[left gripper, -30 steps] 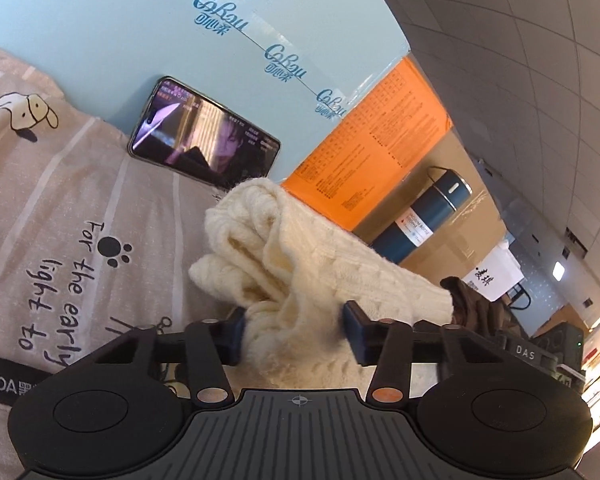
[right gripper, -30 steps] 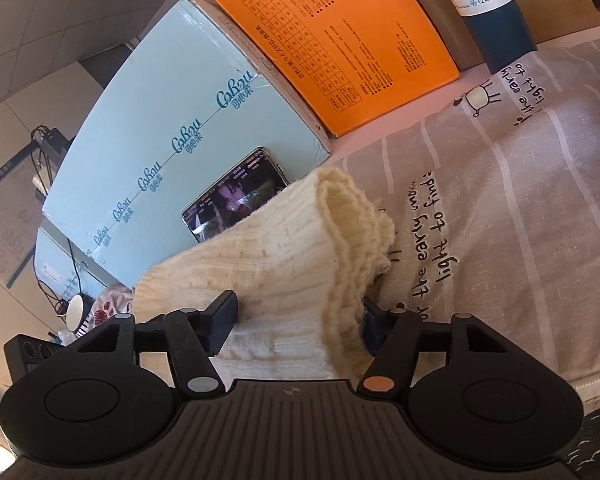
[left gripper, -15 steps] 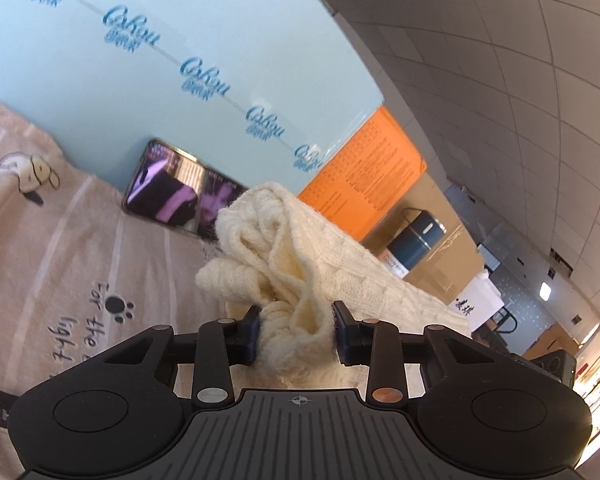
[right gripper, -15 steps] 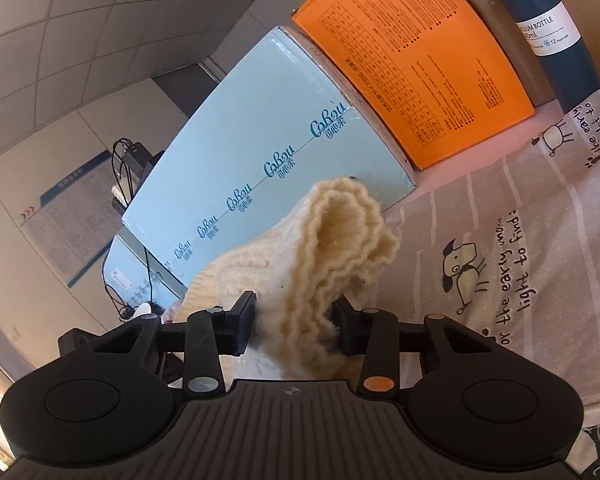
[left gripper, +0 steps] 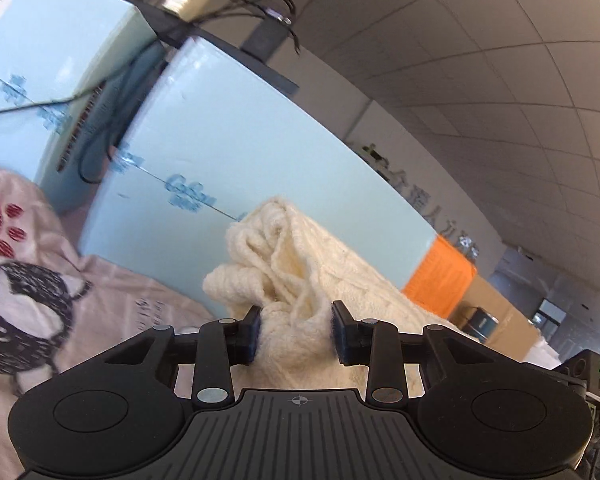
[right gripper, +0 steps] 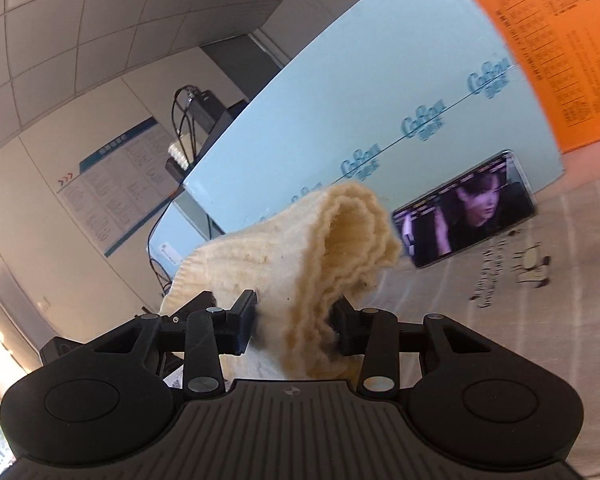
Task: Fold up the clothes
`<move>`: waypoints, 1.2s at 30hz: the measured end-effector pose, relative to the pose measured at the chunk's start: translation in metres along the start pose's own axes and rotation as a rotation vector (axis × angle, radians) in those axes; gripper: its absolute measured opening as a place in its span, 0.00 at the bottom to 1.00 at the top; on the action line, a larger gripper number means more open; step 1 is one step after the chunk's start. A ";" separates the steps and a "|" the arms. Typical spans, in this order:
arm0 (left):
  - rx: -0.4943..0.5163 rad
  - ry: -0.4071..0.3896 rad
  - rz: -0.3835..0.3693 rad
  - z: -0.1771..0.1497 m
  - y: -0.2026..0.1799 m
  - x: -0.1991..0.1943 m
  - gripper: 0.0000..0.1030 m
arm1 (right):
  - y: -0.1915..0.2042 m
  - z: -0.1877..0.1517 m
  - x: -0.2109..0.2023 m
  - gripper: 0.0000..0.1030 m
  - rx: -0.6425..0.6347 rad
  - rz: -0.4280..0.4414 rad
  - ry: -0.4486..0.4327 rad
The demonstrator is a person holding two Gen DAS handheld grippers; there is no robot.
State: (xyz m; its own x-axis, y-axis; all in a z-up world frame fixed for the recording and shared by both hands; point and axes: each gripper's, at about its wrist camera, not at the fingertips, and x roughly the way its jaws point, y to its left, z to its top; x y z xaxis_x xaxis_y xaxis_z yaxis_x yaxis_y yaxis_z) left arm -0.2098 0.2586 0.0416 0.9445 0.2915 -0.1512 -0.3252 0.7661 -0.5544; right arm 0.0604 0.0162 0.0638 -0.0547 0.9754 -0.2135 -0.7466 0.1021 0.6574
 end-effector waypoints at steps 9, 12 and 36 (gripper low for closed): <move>-0.018 -0.128 0.197 0.048 0.075 -0.050 0.32 | 0.057 -0.026 0.126 0.36 0.052 0.094 0.106; -0.024 -0.171 0.262 0.064 0.100 -0.067 0.32 | 0.068 -0.037 0.166 0.36 0.073 0.116 0.129; 0.000 -0.069 0.639 0.052 0.158 -0.026 0.84 | 0.057 -0.069 0.258 0.54 -0.056 -0.163 0.179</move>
